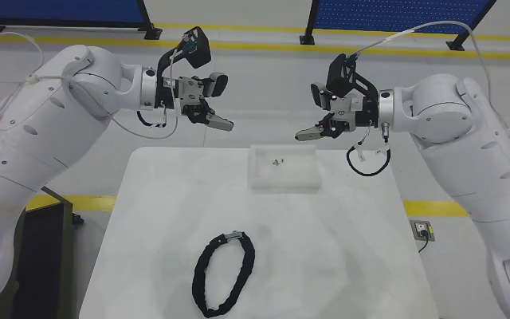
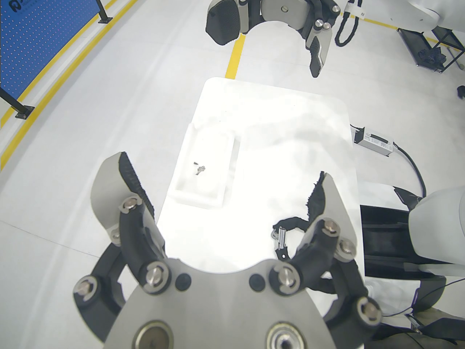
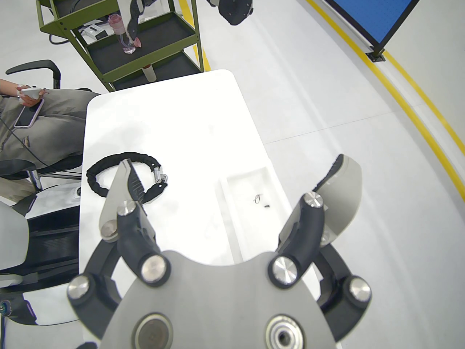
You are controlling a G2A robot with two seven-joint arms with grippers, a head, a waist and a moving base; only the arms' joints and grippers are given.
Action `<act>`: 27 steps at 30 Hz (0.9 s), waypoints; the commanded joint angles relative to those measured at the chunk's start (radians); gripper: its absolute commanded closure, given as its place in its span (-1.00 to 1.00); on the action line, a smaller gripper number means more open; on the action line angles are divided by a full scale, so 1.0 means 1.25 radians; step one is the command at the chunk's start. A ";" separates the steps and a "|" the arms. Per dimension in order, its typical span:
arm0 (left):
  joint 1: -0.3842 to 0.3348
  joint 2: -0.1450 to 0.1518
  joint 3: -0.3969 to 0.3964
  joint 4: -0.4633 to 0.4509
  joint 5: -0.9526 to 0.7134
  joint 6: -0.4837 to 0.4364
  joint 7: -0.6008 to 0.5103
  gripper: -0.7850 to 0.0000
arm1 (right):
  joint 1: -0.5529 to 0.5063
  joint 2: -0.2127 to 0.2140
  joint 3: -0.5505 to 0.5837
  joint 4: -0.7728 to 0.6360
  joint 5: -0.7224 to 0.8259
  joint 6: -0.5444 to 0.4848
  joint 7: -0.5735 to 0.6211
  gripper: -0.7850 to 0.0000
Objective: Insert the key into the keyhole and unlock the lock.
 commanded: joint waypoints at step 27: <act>0.000 0.000 0.000 0.000 0.000 0.000 0.000 -1.00 | 0.010 -0.107 -0.197 0.185 -0.116 0.198 -0.111 -1.00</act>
